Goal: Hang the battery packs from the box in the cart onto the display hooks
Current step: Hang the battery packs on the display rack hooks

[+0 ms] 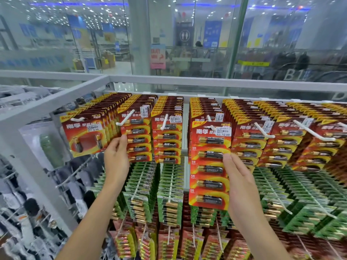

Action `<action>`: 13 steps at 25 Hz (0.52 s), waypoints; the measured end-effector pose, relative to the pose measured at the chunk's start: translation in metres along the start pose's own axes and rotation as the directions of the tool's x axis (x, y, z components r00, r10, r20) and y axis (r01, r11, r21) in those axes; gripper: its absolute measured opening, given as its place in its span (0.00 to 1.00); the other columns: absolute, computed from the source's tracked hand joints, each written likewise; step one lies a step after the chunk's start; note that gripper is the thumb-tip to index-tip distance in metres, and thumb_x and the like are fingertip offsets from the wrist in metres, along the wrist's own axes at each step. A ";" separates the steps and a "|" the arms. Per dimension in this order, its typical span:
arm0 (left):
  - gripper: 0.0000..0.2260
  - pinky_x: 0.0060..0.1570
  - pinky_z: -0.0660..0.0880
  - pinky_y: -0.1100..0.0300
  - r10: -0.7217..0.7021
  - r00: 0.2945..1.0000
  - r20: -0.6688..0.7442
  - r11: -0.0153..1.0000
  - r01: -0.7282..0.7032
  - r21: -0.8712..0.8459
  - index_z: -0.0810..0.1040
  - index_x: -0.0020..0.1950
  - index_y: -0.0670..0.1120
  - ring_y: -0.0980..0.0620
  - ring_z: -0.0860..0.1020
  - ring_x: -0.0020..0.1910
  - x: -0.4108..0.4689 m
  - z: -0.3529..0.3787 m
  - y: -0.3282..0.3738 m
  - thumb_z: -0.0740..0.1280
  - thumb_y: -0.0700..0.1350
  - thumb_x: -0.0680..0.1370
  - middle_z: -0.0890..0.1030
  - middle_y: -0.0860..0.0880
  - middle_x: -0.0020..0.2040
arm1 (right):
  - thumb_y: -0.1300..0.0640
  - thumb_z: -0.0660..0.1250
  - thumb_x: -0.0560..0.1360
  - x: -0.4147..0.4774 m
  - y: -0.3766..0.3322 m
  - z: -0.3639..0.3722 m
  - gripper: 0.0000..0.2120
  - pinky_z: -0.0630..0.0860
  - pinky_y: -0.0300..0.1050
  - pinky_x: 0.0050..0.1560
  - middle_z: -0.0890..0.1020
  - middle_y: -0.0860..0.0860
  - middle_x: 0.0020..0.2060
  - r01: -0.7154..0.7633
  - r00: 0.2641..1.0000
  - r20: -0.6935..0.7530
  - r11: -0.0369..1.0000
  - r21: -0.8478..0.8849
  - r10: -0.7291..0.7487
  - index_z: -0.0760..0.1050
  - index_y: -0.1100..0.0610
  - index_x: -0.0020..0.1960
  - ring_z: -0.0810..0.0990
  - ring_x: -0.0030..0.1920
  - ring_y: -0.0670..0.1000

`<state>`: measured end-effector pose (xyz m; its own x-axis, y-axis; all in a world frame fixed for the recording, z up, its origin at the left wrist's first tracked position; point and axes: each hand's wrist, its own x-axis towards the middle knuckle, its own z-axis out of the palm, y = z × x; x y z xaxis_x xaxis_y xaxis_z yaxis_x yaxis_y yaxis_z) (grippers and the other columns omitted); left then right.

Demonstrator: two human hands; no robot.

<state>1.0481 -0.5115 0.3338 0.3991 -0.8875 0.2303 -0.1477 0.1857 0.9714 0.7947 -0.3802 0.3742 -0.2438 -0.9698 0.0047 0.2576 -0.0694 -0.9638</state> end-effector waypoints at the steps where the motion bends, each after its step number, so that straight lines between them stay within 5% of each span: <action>1: 0.18 0.52 0.74 0.54 0.022 1.000 0.006 1.000 -0.022 0.022 0.79 0.66 0.48 0.49 0.80 0.50 -0.002 -0.001 -0.002 0.59 0.58 0.86 0.83 0.49 0.49 | 0.46 0.59 0.84 0.005 0.001 0.004 0.13 0.83 0.56 0.49 0.88 0.49 0.49 0.015 1.000 0.003 1.000 -0.026 -0.015 0.83 0.46 0.56 0.88 0.48 0.53; 7: 0.16 0.52 0.75 0.50 -0.005 1.000 0.022 1.000 0.005 0.027 0.77 0.69 0.48 0.51 0.76 0.39 -0.015 -0.010 -0.018 0.59 0.54 0.87 0.77 0.52 0.40 | 0.45 0.57 0.85 0.046 0.005 0.013 0.16 0.84 0.53 0.48 0.88 0.48 0.47 0.111 0.992 -0.046 0.981 -0.159 -0.119 0.82 0.48 0.55 0.88 0.49 0.53; 9: 0.16 0.60 0.77 0.51 -0.028 0.999 0.019 1.000 0.028 0.005 0.77 0.70 0.50 0.56 0.79 0.49 -0.022 -0.015 -0.025 0.60 0.54 0.87 0.80 0.58 0.49 | 0.43 0.59 0.85 0.051 0.011 0.012 0.14 0.80 0.49 0.57 0.87 0.43 0.46 0.119 0.988 -0.071 0.973 -0.199 -0.136 0.82 0.46 0.52 0.86 0.49 0.44; 13: 0.15 0.68 0.76 0.49 -0.095 0.995 0.035 0.993 0.097 -0.061 0.78 0.70 0.50 0.54 0.80 0.63 -0.048 -0.027 -0.033 0.60 0.52 0.87 0.82 0.55 0.63 | 0.39 0.64 0.81 0.051 0.029 0.002 0.13 0.75 0.61 0.67 0.86 0.50 0.52 0.095 0.975 -0.174 0.965 -0.245 -0.140 0.84 0.45 0.50 0.83 0.56 0.53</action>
<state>1.0585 -0.4632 0.2926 0.3797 -0.9153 0.1345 -0.0522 0.1239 0.9909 0.7921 -0.4320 0.3471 -0.4364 -0.8950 0.0929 -0.0037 -0.1015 -0.9948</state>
